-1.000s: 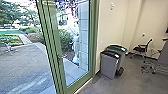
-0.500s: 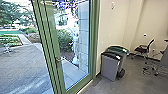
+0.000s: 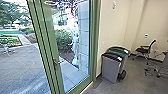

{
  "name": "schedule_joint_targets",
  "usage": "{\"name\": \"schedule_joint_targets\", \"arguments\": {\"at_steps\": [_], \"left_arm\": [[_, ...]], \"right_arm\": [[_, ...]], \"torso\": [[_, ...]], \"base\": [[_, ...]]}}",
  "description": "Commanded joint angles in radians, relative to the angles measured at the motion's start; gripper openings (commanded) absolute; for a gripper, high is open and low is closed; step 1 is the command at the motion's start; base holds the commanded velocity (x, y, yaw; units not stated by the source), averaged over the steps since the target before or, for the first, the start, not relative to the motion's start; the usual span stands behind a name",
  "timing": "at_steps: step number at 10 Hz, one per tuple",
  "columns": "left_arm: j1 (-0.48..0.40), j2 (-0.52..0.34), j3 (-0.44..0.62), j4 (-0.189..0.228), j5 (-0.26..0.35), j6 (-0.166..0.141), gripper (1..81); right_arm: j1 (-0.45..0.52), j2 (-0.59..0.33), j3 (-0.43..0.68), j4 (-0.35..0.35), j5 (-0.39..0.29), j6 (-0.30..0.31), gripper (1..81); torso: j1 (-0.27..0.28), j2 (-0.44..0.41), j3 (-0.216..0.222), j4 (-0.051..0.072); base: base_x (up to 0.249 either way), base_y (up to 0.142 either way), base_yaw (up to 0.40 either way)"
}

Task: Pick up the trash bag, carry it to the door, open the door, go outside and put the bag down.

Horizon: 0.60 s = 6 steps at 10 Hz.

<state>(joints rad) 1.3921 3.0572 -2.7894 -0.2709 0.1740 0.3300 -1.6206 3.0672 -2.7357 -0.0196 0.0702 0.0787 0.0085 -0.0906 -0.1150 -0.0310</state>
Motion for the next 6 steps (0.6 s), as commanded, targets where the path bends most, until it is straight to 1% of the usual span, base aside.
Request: {"name": "schedule_joint_targets", "arguments": {"at_steps": [1, 6], "left_arm": [[-0.054, -0.003, 0.001, 0.013, 0.051, 0.009, 1.0], [-0.054, 0.000, 0.001, 0.013, 0.048, 0.009, 1.0]], "right_arm": [[0.029, 0.014, 0.005, -0.011, -0.056, -0.004, 81.1], [0.023, 0.017, 0.005, -0.010, -0.056, -0.005, 81.1]], "torso": [[0.000, 0.000, 0.000, 0.000], [-0.001, 0.000, 0.000, 0.000]], "base": [[0.123, 0.000, 0.000], [0.132, 0.000, 0.000]]}}
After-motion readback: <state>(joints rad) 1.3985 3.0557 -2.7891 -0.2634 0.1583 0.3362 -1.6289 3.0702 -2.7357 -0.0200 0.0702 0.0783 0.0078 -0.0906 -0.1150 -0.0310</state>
